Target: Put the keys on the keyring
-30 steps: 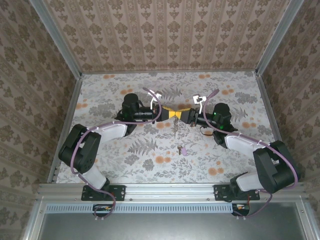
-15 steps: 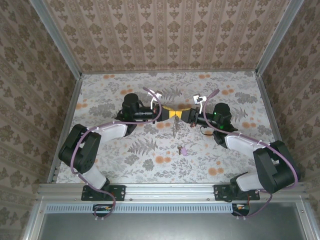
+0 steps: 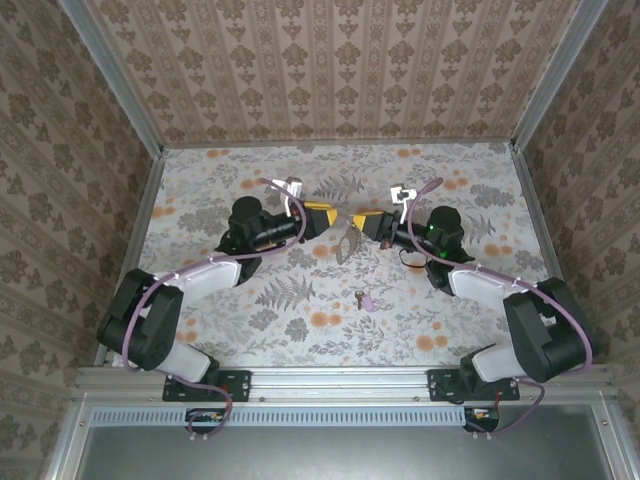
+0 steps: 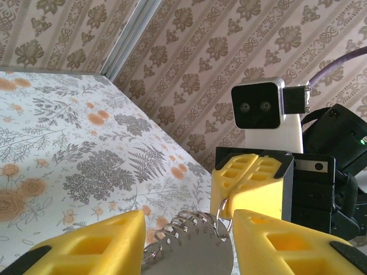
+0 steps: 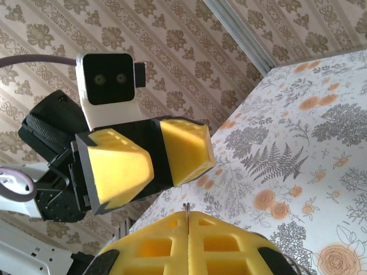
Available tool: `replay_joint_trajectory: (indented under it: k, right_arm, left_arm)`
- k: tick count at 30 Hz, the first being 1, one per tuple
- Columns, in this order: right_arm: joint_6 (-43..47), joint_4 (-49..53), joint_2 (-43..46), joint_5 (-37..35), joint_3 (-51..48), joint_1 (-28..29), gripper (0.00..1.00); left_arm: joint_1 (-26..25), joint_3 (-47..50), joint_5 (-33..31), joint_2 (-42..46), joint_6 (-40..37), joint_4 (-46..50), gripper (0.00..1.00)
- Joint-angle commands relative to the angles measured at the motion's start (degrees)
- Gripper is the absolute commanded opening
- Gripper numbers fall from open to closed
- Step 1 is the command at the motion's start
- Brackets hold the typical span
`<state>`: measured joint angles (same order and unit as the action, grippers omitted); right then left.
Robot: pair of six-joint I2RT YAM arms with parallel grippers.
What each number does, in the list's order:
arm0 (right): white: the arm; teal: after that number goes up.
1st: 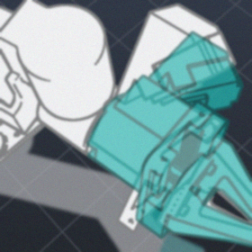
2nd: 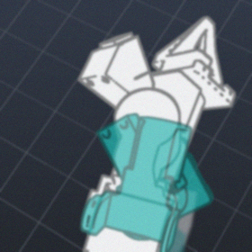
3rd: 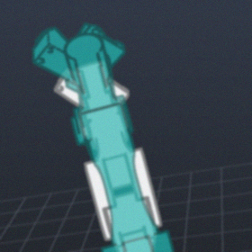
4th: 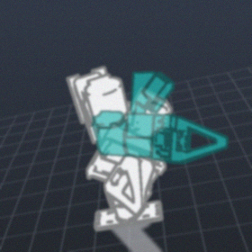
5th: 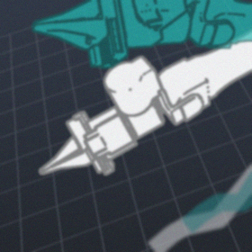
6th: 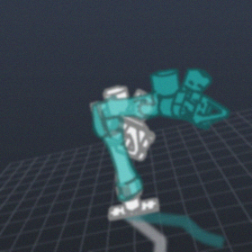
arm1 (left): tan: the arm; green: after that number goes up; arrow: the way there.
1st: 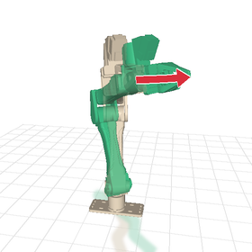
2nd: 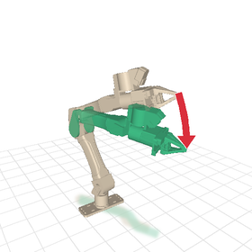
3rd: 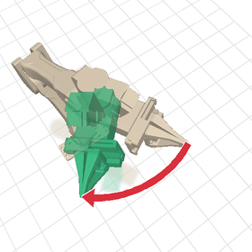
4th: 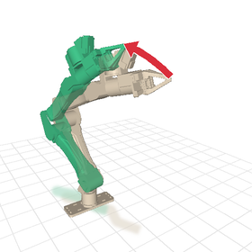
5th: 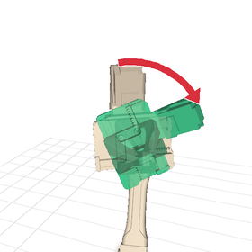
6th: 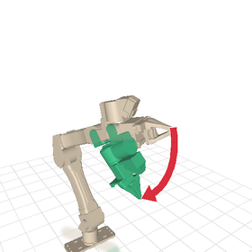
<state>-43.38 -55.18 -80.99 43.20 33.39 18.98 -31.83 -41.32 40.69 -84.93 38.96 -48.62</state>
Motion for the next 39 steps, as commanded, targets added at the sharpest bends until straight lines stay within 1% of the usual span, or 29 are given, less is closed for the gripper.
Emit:
replay_joint_trajectory:
  k: [1,8,13,22,27,39]
  right_arm:
    - [-3.26,-7.06,-1.64,-1.36,0.09,-0.11,0.0]
    - [-6.99,-11.27,-3.72,-2.33,0.47,-0.02,0.0]
    - [-8.2,-12.47,-4.48,-2.53,0.77,0.17,0.0]
    - [-9.35,-14.12,-5.89,-2.81,1.11,0.81,0.0]
    - [-9.62,-14.32,-6.28,-2.7,1.29,1.06,0.0]
    - [-9.54,-14.34,-6.81,-2.83,1.41,1.34,0.0]
  left_arm:
    - [-0.94,1.14,-2.01,0.65,0.28,-1.0,0.43]
    - [-1.94,1.33,-1.66,-1.75,2.02,-5.48,0.39]
    - [-2.44,1.07,-1.31,-3.14,3.03,-8.28,0.38]
    - [-2.88,0.3,-1.33,-4.37,3.53,-10.03,0.38]
    - [-2.88,0.02,-0.79,-6.0,4.96,-12.84,0.38]
    - [-3.57,-0.73,-0.26,-7.01,5.33,-13.87,0.35]
